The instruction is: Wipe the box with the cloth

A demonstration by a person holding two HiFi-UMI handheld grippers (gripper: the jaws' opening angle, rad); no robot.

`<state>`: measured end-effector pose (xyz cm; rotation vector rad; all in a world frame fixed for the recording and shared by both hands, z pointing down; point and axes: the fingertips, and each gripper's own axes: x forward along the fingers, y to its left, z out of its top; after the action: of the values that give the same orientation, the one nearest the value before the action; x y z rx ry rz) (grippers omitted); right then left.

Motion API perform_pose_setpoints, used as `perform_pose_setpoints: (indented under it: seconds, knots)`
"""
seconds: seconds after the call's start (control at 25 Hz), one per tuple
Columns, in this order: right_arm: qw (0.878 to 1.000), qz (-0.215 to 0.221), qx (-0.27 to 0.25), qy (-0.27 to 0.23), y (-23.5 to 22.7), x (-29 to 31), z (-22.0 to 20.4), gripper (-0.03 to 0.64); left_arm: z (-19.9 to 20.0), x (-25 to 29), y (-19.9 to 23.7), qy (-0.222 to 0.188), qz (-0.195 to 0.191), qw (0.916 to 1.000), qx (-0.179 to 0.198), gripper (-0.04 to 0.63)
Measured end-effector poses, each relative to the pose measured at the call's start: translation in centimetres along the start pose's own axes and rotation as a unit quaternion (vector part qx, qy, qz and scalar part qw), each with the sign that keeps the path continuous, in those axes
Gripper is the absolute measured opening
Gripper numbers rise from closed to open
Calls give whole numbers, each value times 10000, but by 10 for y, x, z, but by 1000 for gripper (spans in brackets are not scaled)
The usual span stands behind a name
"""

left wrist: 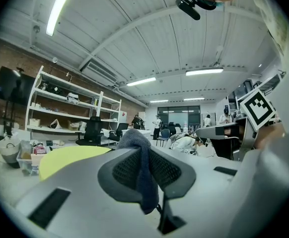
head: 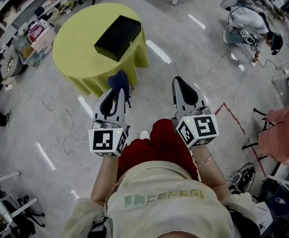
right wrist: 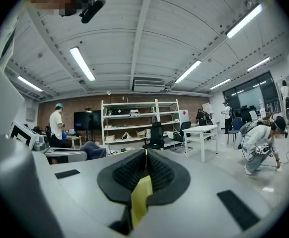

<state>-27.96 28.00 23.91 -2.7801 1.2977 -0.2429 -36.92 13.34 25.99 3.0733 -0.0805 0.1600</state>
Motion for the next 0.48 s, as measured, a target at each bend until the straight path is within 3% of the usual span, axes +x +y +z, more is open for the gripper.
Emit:
perform_pose_setpoints:
  seconds: [0.32,0.48]
  knots:
    - [9999,-9,135,65,-23,43,-6,38,-6,46,15,68,-42,9999,-102,60]
    - [9997,143,162,93,-37,81,-10,38,-11,77,31,117,110,9998,-83,60]
